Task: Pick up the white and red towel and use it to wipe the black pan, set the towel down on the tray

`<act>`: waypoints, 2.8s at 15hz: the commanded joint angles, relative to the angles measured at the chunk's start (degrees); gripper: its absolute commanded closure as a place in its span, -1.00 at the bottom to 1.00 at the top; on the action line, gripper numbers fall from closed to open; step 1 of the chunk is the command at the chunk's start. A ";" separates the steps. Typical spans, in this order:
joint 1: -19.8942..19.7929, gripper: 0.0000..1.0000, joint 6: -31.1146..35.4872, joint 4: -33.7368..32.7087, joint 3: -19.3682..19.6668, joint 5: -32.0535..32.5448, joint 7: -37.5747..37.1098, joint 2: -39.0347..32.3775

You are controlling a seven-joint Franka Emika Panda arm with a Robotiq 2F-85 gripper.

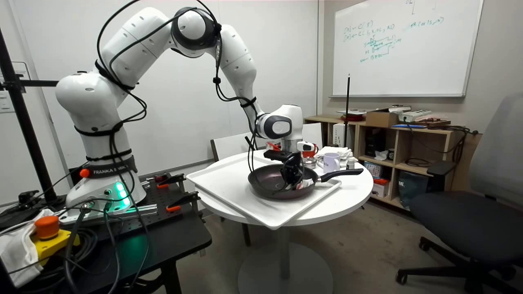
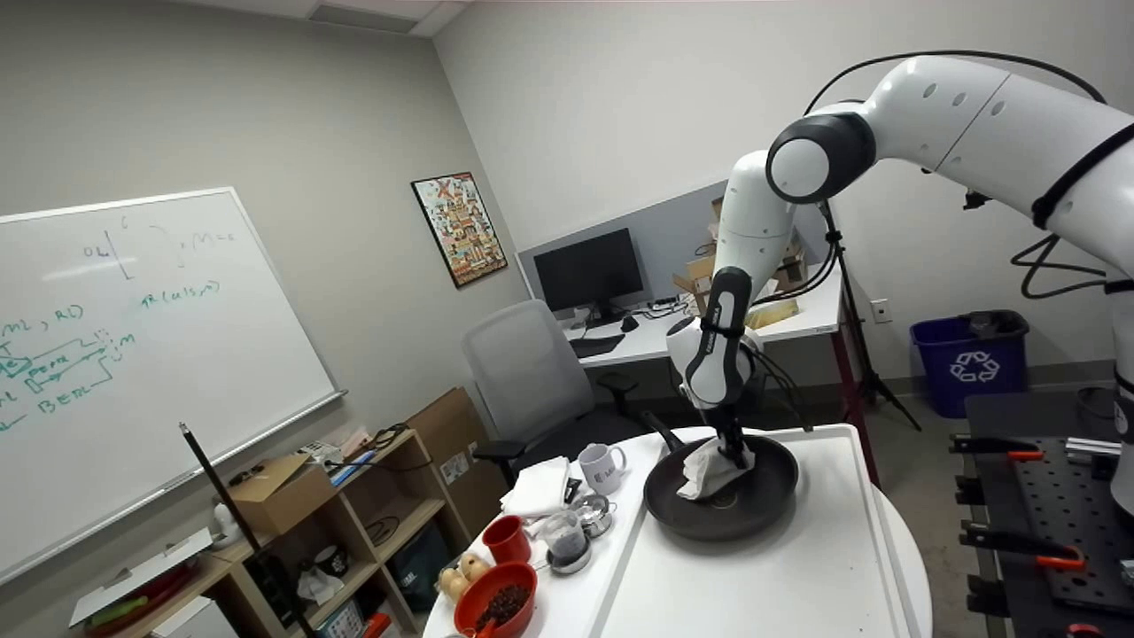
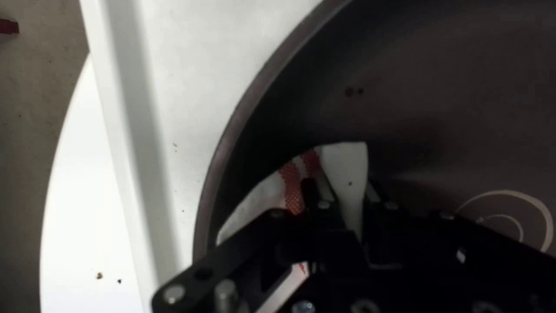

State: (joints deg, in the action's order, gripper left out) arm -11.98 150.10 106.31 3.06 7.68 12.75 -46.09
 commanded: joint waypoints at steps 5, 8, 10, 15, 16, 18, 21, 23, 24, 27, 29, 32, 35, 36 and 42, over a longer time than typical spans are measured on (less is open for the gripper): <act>-2.62 0.93 -6.95 -12.03 -5.51 -7.05 2.11 -7.03; -2.20 0.93 -8.88 -13.98 -6.18 -7.99 2.54 -8.00; -1.21 0.93 -9.52 -14.88 -6.24 -7.63 2.20 -8.57; 2.83 0.93 -9.47 -15.62 -6.16 -6.19 1.03 -9.53; 3.67 0.93 -9.35 -15.14 -6.33 -5.92 1.23 -9.54; 5.10 0.93 -8.92 -13.53 -6.78 -5.33 2.00 -9.12; 6.21 0.93 -8.35 -10.22 -7.64 -4.53 3.85 -7.67; 6.49 0.93 -6.75 -6.65 -8.04 -4.20 5.19 -5.53; 6.62 0.93 -5.83 -5.00 -8.12 -4.22 5.35 -4.38; 6.41 0.93 -0.38 2.98 -8.88 -4.21 6.16 0.93; 6.66 0.93 4.93 9.28 -9.21 -3.82 6.12 4.66; 8.11 0.93 16.06 18.79 -9.04 -2.36 4.53 9.96; 10.30 0.93 25.93 27.19 -8.22 -0.71 2.77 14.97; 11.21 0.93 28.17 29.30 -7.88 -0.35 2.21 16.49; 16.18 0.93 33.47 38.17 -7.44 0.64 -0.02 25.32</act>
State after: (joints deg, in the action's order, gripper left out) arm 1.59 182.02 138.94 -5.08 6.85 14.86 -27.04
